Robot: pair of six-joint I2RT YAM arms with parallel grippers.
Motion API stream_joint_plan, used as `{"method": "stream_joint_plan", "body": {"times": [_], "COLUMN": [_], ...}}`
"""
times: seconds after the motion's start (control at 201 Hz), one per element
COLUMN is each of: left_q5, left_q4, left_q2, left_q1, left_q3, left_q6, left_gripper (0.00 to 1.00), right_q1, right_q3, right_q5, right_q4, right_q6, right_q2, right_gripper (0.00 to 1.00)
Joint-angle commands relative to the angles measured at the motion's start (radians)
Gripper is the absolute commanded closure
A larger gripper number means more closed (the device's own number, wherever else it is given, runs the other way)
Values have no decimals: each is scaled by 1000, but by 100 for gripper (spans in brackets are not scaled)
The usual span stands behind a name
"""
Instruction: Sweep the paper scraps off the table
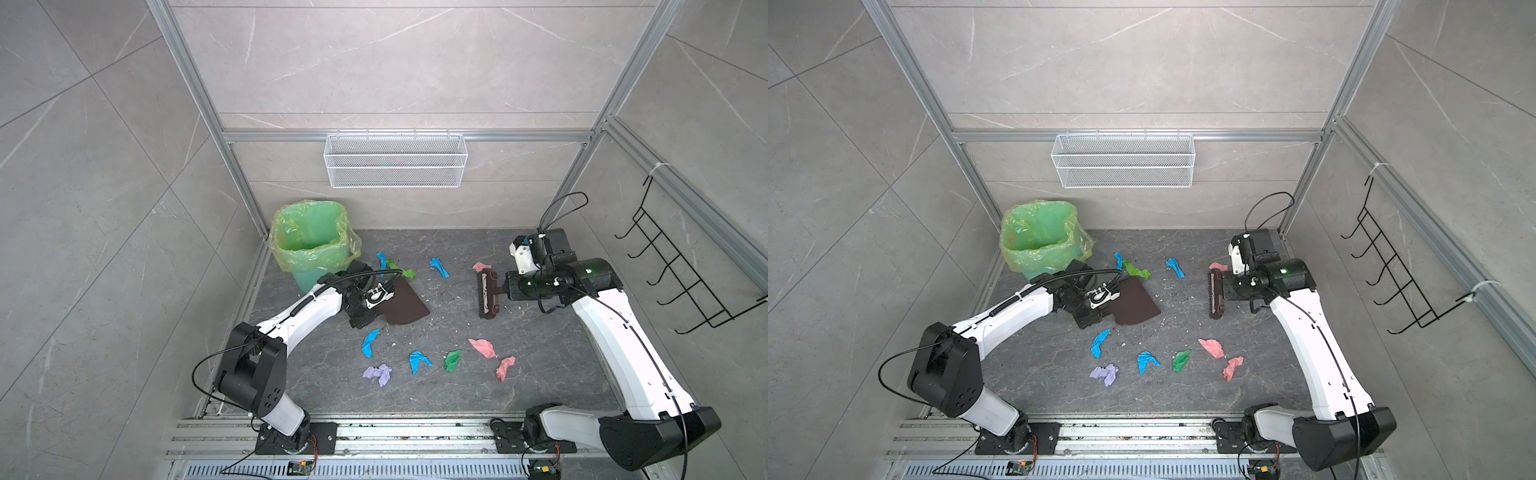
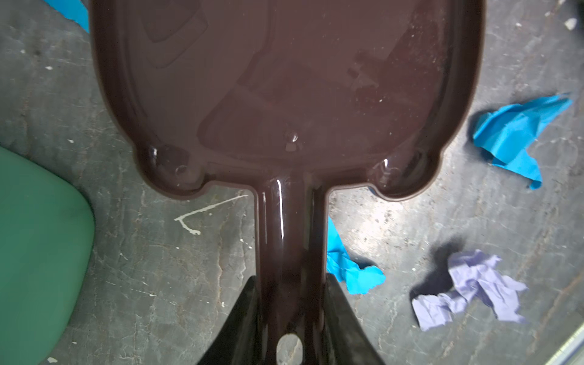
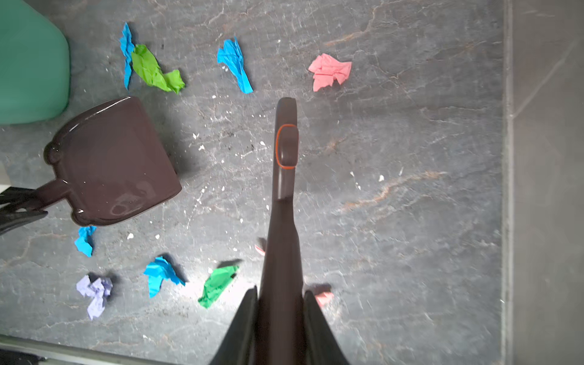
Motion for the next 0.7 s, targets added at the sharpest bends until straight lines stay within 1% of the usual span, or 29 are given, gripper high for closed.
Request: {"method": "stream_joint_plan", "body": {"times": [0.0,0.169,0.349,0.458,0.588,0.692], "left_q5": [-22,-27,-38,-39,-36,-28], "left_q4": [-109,-206,-269,-287,-293,-293], "left_q2": [-24,-22,-22,-17,-10,-3], "left_q1": [-21,-37,-44,-45,-45,-47], "left_q3": [44,87,128,146,156,162], "left_q6": [15,35,63,81,88,91], "left_gripper": [100,100,100,100,100,100], "right_q1": [53,116,160,189,213,225], "right_q3": [67,104,89,75,45,2], "right_q5": [109,203,243,228,162,117], "right_q4": [-135,-247,-293,-304,-308,-275], "right_q6": [31,87,146,175,189,205], "right_q2": [-2,13,15,19,20,5], "right_gripper": [100,100,100,100,100,100]}}
